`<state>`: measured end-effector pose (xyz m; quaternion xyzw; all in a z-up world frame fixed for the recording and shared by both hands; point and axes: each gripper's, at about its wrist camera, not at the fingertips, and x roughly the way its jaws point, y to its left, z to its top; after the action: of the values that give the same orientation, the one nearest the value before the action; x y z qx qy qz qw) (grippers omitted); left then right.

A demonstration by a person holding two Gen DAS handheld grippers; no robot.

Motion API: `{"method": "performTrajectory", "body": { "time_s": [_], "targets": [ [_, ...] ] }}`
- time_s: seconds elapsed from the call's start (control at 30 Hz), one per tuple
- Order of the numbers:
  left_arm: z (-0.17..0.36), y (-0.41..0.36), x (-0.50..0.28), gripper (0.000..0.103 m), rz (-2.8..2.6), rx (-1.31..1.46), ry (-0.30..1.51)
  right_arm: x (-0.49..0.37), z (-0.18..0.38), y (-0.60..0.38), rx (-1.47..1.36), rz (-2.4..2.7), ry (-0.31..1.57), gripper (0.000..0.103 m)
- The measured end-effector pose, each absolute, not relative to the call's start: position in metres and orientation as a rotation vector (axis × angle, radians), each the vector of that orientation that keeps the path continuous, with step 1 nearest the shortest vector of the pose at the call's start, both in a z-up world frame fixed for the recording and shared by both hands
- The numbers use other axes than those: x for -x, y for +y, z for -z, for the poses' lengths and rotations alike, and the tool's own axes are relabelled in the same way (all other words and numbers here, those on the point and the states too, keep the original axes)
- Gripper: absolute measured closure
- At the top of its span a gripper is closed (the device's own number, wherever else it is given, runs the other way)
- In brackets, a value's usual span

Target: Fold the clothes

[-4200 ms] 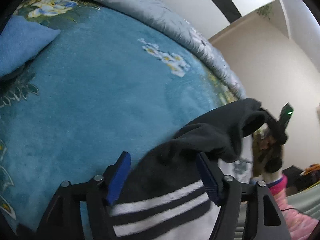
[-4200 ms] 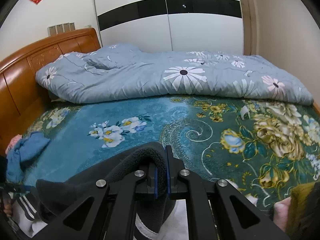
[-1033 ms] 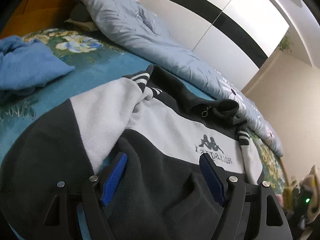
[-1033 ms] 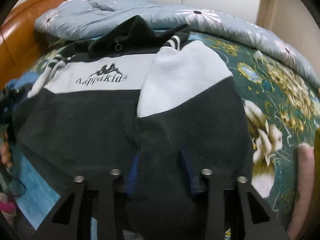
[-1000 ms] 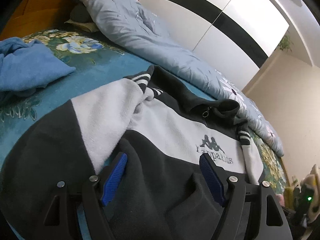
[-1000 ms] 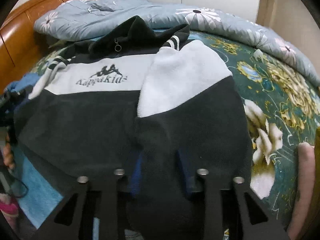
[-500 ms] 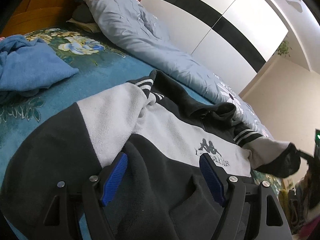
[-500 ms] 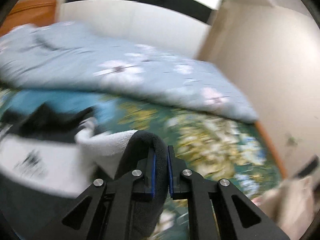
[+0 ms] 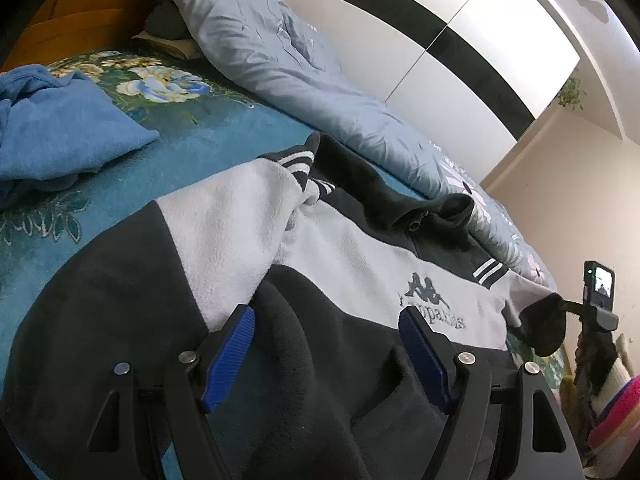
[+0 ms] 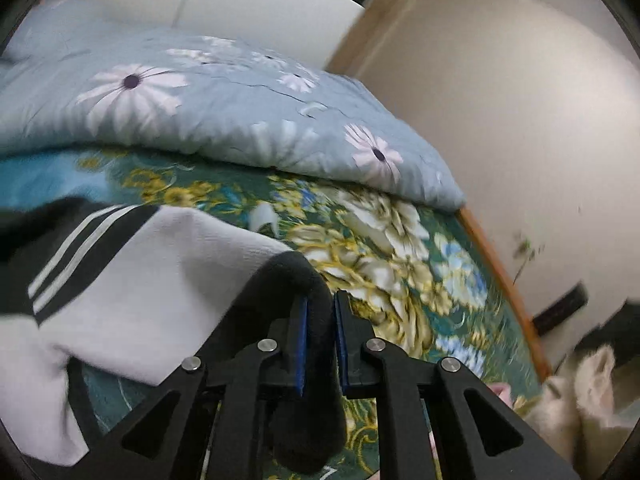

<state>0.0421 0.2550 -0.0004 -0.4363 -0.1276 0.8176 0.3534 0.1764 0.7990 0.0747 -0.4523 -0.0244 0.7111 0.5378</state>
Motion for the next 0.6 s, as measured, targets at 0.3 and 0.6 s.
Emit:
{"method": "performTrajectory", "body": {
  "time_s": [0.3, 0.6],
  "targets": [
    [-0.001, 0.251, -0.044, 0.025, -2.142, 1.11, -0.299, -0.207, -0.134, 0.716, 0.744, -2.042, 0.0, 0.022],
    [-0.025, 0.207, -0.072, 0.02, -2.259, 1.078, 0.001, -0.248, -0.04, 0.617, 0.821, -2.398, 0.449, 0.003]
  ]
}}
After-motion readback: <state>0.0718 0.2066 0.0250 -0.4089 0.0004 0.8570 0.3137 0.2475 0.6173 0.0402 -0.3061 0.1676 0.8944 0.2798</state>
